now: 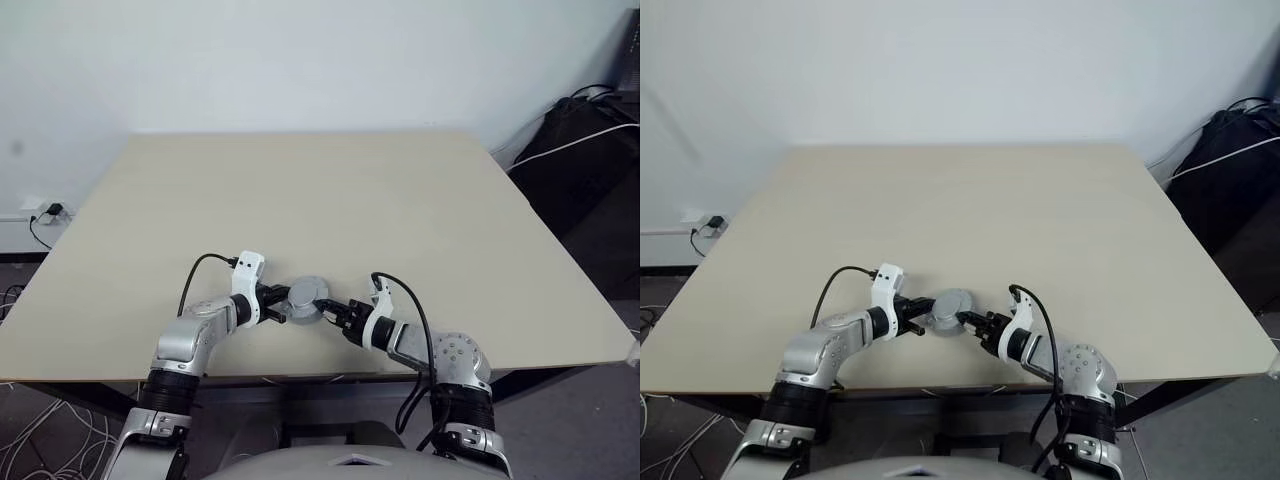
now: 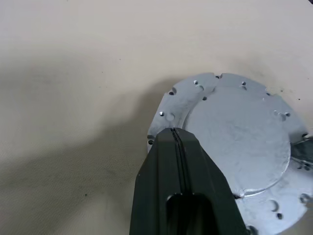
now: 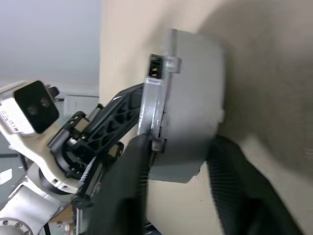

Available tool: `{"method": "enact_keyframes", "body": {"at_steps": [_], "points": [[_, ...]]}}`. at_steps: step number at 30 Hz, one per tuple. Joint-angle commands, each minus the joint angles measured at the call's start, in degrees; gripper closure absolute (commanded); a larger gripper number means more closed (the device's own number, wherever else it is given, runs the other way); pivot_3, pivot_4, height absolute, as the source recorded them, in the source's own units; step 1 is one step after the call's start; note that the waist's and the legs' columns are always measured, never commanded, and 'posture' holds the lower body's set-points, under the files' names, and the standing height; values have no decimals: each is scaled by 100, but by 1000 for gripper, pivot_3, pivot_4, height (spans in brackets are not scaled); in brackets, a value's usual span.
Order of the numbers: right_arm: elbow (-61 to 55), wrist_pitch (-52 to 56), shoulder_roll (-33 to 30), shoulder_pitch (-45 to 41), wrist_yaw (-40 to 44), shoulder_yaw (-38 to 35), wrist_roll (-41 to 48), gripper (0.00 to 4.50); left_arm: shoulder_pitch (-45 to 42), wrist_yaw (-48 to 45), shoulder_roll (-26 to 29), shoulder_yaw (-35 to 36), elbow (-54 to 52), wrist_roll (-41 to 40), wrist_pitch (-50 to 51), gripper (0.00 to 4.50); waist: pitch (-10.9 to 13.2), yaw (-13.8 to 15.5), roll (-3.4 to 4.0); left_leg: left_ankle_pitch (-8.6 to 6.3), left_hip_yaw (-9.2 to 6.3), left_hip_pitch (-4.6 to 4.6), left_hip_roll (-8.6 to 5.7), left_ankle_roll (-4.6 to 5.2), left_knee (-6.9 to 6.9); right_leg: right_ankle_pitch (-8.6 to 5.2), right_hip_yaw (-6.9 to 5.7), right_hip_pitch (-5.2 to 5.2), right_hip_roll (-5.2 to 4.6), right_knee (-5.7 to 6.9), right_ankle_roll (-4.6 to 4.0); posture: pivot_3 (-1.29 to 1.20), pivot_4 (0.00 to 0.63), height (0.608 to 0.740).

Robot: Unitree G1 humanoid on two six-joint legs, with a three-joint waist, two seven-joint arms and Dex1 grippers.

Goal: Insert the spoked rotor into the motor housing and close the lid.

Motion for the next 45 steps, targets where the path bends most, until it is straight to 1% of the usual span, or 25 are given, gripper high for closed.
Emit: {"method": "enact_keyframes", "body": {"at_steps": [1,13,18,20,22,24,27,29,31,33,34,35,39,45], "points": [[-288,-24,409,-10,78,174,319,3213,126,-123,-120,-367,166,-26,257,4500,0,-1,0,0,0,0,0,0,0,-2,0,0,0,0,-3,0,0,740],[-326,-29,337,117,-62,109,357,3215,236,-60,-183,-291,15,-49,111,4500,1,0,1,0,0,0,-3,0,1,-5,0,2,-3,-1,-9,0,0,740],[-414,-78,360,261,-173,-8,514,3225,550,389,-609,320,-624,-296,-401,4500,4,9,-1,-2,0,-17,-6,4,2,1,-2,-9,-9,-6,2,0,0,740],[-432,-106,365,282,-218,-49,597,3225,699,564,-841,615,-871,-425,-758,4500,5,2,-1,-1,0,-46,-7,4,6,6,-1,-36,-9,0,10,0,0,740],[-452,-122,358,305,-271,-71,673,3226,865,862,-1067,841,-1090,-395,-1213,4500,9,3,-7,0,0,-78,-7,4,11,21,-1,-66,-8,6,35,0,0,740],[-478,-136,353,331,-307,-100,758,3228,1067,1053,-1316,1168,-1389,-683,-1368,4500,13,3,-11,0,1,-81,-8,4,10,21,-1,-68,-8,4,36,0,0,740],[-486,-176,363,324,-380,-166,896,3275,1403,1164,-1574,1607,-1813,-1302,-1314,4500,14,-9,-11,0,0,-84,-7,5,9,20,-1,-73,-6,4,35,0,0,740],[-492,-192,380,308,-432,-225,1016,3278,1694,1181,-1766,1891,-2009,-1846,-1280,4500,16,-8,-11,0,1,-83,-7,5,7,19,-1,-74,-4,3,33,0,0,740],[-500,-199,397,286,-480,-277,1138,3278,2093,1168,-1881,2007,-2140,-2359,-1112,4500,18,-9,-12,0,1,-84,-7,6,8,18,-2,-73,-3,2,32,0,0,740],[-536,-185,409,272,-542,-282,1242,3278,2468,1145,-1905,1943,-2205,-2733,-929,4500,30,-2,-16,-1,1,-85,-8,9,12,17,-2,-70,-4,0,29,0,0,740],[-551,-181,406,271,-573,-274,1284,3278,2596,1149,-1892,1893,-2226,-2877,-863,4140,35,-4,-19,-1,1,-84,-8,10,15,8,-3,-68,-4,0,13,0,0,740],[-546,-182,402,251,-593,-265,1330,3278,2764,1135,-1937,1870,-2222,-3142,-755,3902,42,-6,-20,0,1,-84,-8,11,18,2,-2,-67,-4,1,2,0,0,740],[-576,-167,401,192,-675,-233,1539,3278,3204,1090,-2101,1815,-2112,-4112,-523,2618,57,-29,-20,0,2,-85,-8,16,26,1,-1,-64,-5,2,1,0,0,740],[-690,-194,393,163,-803,-201,1855,3278,3440,1185,-2241,1640,-1986,-4896,-598,620,66,-57,-11,1,2,-84,-8,16,29,1,-3,-63,-4,3,0,0,0,740]]}}
